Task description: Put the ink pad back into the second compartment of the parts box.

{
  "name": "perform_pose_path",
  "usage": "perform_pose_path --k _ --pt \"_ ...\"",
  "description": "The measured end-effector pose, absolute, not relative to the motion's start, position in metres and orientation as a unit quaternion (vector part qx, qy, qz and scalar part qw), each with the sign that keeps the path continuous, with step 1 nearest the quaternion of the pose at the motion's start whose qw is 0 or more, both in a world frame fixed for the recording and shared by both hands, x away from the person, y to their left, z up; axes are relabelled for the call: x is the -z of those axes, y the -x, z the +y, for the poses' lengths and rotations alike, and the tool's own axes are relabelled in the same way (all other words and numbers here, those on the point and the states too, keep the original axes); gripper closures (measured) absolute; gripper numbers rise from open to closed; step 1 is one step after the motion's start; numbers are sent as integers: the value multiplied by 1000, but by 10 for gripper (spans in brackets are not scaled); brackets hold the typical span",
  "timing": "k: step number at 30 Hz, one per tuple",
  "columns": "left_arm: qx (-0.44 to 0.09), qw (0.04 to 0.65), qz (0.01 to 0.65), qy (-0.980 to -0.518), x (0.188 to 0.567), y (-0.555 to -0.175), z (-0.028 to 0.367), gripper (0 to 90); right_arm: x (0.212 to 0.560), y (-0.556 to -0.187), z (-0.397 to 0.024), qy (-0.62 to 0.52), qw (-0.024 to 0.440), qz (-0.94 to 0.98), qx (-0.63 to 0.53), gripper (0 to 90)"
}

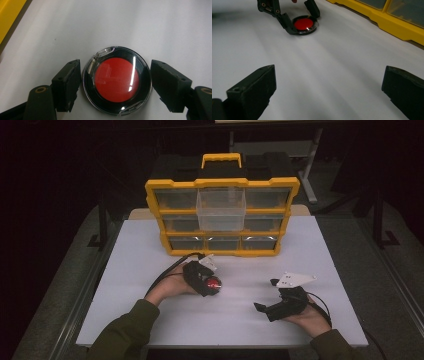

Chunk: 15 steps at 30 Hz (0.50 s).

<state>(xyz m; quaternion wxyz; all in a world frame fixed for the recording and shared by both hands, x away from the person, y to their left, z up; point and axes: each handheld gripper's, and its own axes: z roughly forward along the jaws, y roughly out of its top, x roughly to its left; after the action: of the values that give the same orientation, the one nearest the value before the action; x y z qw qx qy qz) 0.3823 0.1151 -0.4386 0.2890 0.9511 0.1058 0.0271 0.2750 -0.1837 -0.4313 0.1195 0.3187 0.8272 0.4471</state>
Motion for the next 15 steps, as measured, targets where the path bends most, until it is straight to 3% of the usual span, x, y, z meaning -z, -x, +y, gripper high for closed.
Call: perform_pose_path --k 15 --pt "-18 285 104 -953 436 -382 117 301 431 -275 -184 -317 118 827 -449 0"
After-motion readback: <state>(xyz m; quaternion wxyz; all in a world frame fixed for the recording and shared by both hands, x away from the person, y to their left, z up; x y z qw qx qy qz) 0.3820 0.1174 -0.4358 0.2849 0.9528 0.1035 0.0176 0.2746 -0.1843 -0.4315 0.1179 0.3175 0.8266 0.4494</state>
